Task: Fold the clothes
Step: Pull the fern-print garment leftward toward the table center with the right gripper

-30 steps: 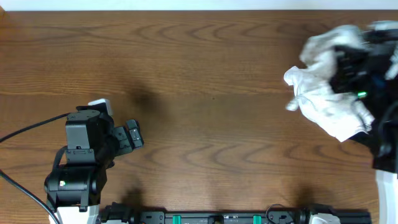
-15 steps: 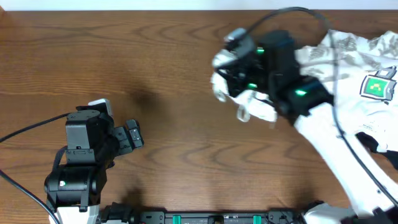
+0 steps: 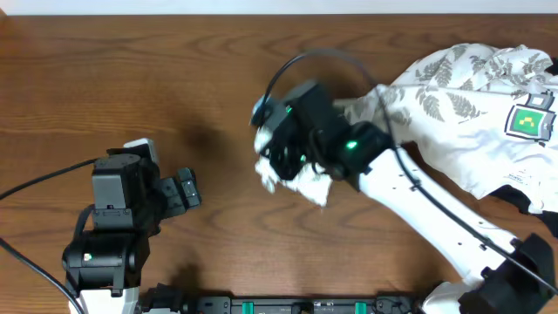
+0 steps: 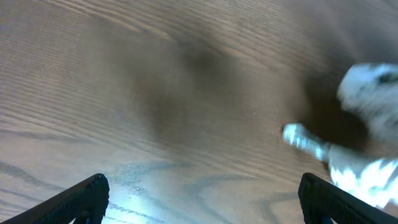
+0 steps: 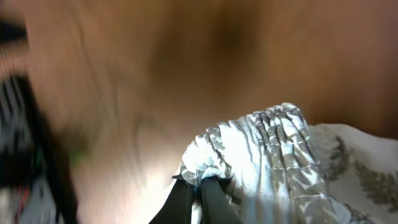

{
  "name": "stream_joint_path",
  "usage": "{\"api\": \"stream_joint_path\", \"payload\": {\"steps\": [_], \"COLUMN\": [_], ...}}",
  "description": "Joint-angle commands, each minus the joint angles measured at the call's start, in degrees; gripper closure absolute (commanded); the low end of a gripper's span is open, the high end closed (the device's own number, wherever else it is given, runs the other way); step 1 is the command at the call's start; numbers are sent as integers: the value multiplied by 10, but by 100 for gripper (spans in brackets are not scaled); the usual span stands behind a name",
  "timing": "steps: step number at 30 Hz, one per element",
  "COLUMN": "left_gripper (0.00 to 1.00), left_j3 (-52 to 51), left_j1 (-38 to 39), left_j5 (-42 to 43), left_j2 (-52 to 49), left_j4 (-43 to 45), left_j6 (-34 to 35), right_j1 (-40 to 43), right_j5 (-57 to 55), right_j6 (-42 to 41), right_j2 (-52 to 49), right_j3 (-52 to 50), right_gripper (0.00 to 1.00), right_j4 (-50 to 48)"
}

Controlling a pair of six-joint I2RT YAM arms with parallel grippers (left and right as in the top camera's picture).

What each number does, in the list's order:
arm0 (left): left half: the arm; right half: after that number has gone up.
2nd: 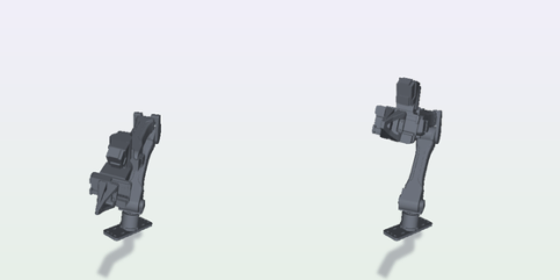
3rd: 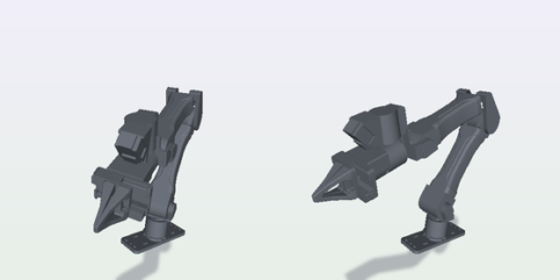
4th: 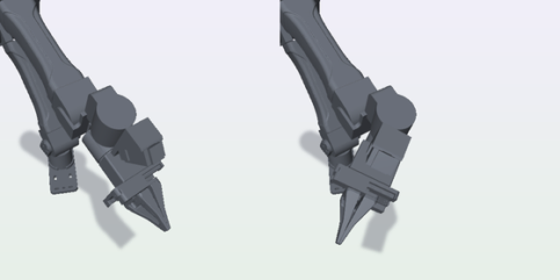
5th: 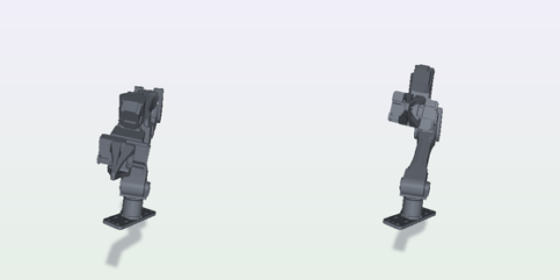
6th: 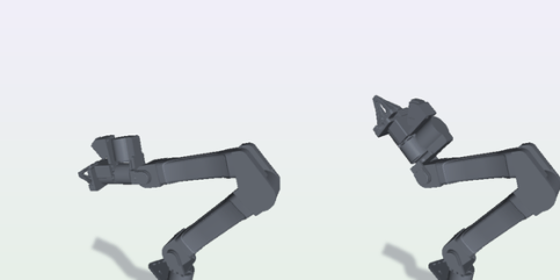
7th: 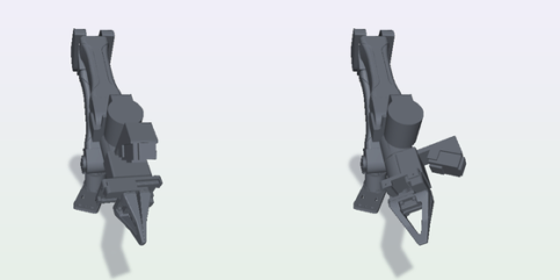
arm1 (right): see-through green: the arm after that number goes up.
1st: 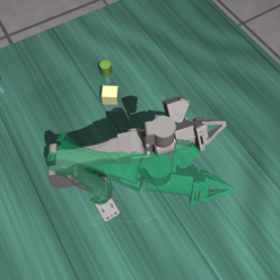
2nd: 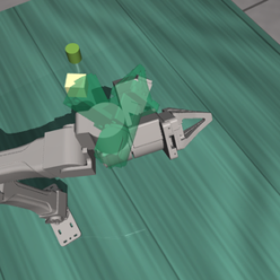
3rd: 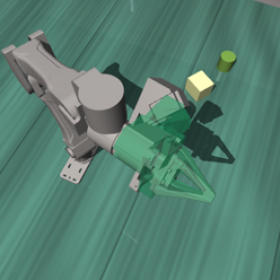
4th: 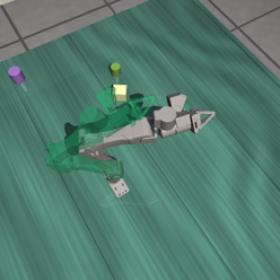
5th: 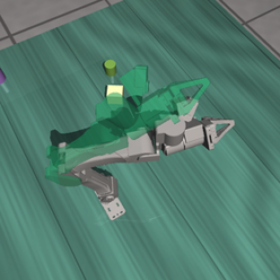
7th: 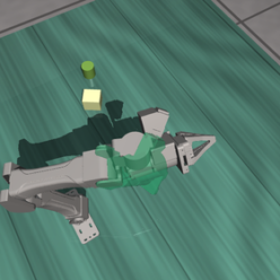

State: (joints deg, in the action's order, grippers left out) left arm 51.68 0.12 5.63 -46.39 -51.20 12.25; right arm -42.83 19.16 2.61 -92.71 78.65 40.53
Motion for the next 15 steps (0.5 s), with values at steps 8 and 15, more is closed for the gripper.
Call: {"api": "stream_joint_path", "payload": {"steps": [8,15], "left_gripper": [2,2], "left_j3": [14,14], "left_j1": [1,1], "left_j5": [0,-1], "left_j2": [0,0], "left_j4": [-2,-2], "left_j6": [6,6], "right_j1": [-35,-35], "right_j5": [-77,-160], "right_j6": [95,133], "right_j2": [5,-30], "right_j3": [6,6], "right_gripper": [99,99], "right_j4": [19,-125]}}
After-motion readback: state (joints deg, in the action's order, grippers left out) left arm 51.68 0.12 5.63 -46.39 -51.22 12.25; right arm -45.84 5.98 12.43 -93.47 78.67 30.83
